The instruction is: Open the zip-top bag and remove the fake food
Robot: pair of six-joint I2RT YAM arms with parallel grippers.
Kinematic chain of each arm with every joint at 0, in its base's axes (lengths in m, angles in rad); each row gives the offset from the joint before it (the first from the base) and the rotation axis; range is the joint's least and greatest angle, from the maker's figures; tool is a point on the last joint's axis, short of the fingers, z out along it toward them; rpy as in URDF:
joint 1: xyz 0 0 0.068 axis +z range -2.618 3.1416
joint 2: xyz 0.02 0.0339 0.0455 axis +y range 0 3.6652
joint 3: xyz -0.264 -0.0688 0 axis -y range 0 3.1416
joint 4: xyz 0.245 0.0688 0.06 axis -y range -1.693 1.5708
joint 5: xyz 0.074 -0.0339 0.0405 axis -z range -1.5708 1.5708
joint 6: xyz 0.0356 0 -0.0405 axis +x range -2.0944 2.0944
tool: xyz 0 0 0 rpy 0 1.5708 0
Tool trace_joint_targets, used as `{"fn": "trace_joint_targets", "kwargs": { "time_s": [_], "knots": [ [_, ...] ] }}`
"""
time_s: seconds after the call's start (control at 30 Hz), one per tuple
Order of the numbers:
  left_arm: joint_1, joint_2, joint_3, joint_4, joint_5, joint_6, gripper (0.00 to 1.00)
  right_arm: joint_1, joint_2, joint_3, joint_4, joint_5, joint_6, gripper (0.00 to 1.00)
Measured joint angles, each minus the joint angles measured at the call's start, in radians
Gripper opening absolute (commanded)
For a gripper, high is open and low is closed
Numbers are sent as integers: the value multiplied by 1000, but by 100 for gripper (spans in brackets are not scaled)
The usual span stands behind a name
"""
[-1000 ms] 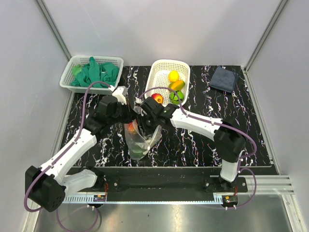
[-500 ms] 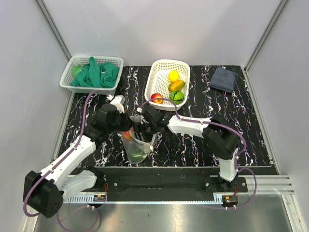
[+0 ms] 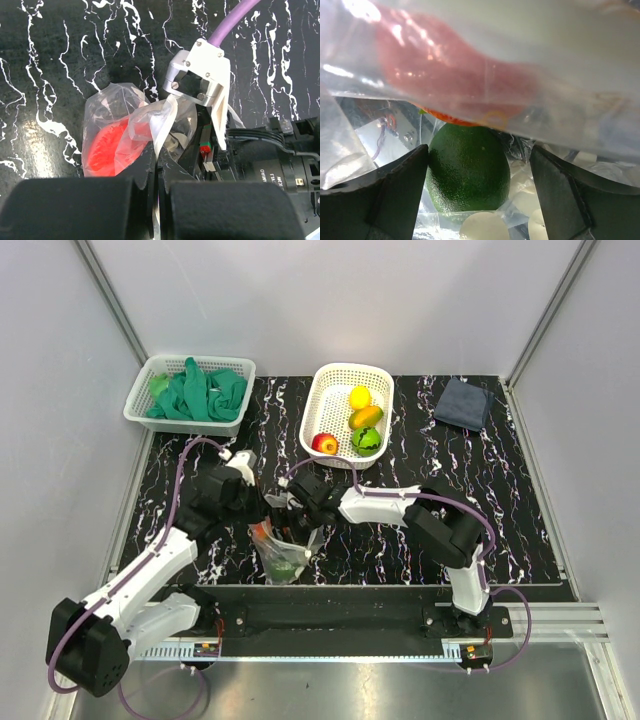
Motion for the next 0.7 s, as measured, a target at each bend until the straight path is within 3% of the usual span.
{"fn": "trace_joint_targets", "kwargs": {
  "time_s": [0.13,0.23,0.27,0.37,0.43,0.53,0.7],
  "knots": [
    [3,-3,-2,-2,-6,0,0,6,0,0,8,18,7,81],
    [3,-6,-13,8,-6,-3,0,15,-1,-1,14,51,3,62],
    [3,-7,-16,13,-3,-7,0,20,-2,-2,15,69,0,50],
    [1,-14,-17,36,9,-19,0,35,-9,-6,8,126,-17,28],
    [-2,-26,-17,60,21,-24,0,45,-13,-6,-1,159,-29,20],
    [-3,-39,-16,81,45,-27,0,42,-35,-6,-23,208,-41,17],
    [-3,-41,3,86,62,-27,0,13,-98,9,-43,286,-53,20]
  ]
}}
